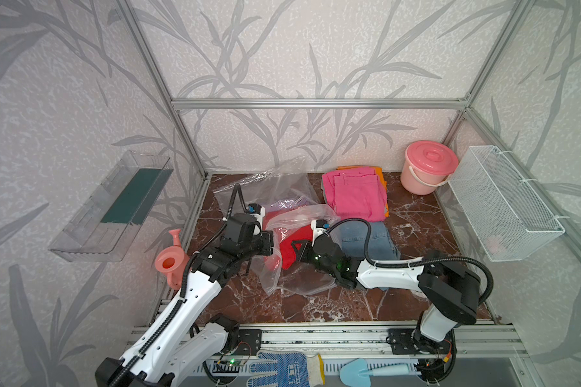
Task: Take the trousers out of the vacuum bag
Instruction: Take out the trousers from the vacuum bag.
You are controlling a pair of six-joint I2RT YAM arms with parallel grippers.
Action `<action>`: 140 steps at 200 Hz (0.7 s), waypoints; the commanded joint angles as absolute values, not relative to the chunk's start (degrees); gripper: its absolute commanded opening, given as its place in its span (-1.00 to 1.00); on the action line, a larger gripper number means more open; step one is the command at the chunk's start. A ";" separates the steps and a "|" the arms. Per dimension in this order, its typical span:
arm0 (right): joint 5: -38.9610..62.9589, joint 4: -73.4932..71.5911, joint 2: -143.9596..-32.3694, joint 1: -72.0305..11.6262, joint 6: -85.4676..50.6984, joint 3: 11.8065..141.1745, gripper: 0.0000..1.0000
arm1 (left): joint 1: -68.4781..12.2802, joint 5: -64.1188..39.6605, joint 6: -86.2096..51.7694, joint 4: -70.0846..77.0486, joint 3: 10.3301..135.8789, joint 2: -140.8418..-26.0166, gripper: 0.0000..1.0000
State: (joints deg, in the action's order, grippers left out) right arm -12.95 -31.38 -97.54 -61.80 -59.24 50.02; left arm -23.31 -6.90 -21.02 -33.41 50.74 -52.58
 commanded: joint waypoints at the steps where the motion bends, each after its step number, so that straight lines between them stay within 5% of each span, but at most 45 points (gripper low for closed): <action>1: -15.49 -34.82 -95.38 -65.49 -58.06 53.77 -0.93 | -23.43 -5.89 -20.48 -34.01 50.53 -52.47 -1.00; 140: -19.86 -20.97 -80.30 -67.39 -51.71 53.03 -0.94 | -23.41 -4.35 -20.48 -34.31 50.40 -52.49 -1.00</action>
State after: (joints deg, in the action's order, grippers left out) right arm -16.40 -16.08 -83.70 -64.16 -54.33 50.98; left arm -23.31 -5.23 -21.04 -33.36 50.74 -52.58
